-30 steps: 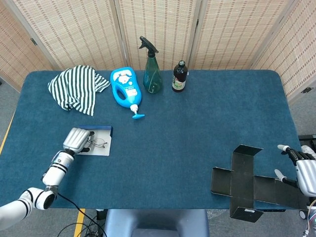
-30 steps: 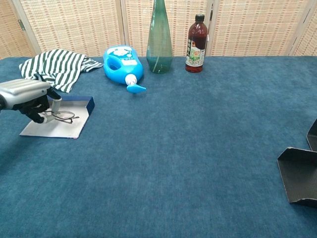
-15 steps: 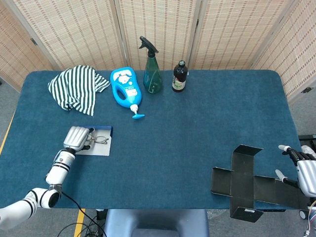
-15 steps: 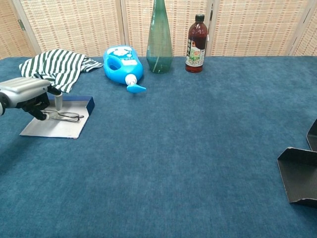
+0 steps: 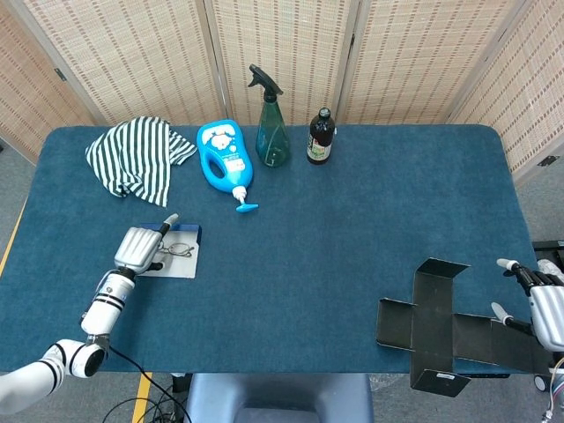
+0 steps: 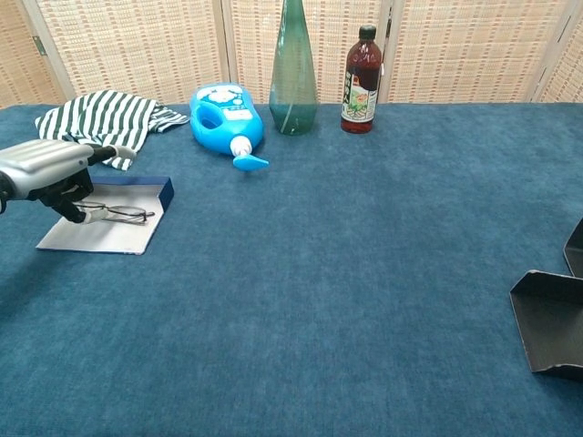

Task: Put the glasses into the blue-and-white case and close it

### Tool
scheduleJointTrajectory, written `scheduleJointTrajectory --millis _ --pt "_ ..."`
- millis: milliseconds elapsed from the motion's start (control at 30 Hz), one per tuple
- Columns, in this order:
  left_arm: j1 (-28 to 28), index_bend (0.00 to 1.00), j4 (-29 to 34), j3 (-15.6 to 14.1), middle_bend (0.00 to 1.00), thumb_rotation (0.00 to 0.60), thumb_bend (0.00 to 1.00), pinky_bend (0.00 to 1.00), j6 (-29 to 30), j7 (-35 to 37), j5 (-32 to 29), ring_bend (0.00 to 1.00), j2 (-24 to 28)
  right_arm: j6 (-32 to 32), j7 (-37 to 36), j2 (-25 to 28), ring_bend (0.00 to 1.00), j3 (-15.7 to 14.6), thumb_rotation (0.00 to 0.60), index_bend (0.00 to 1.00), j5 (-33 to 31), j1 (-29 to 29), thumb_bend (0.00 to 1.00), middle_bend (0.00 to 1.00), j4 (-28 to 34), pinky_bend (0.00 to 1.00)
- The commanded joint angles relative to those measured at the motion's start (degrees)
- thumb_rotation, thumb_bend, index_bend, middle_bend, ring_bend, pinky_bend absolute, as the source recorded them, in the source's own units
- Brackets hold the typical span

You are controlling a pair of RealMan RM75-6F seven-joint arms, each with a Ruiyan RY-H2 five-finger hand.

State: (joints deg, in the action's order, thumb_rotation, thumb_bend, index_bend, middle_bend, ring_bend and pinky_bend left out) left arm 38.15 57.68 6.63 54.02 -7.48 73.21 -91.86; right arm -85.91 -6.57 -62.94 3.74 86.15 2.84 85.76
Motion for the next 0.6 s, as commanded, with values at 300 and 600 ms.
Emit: scheduleJointTrajectory --millis 300,600 --pt "2.51 0.0 -6.59 0.46 0.94 0.6 0.38 1.0 -2.94 -6.62 -0.91 0.95 -3.51 -0.31 0.01 0.29 0.43 -0.02 0.6 0.23 -0.43 -0.47 0.22 0.38 0.03 0.38" --pt "3.79 0.01 -10.28 2.79 0.94 0.6 0.38 1.0 -5.18 -5.67 -3.4 0.95 -5.66 -0.32 -0.14 0.27 0.43 0.07 0.6 0.23 -0.37 -0.45 0.22 0.38 -0.03 0.38"
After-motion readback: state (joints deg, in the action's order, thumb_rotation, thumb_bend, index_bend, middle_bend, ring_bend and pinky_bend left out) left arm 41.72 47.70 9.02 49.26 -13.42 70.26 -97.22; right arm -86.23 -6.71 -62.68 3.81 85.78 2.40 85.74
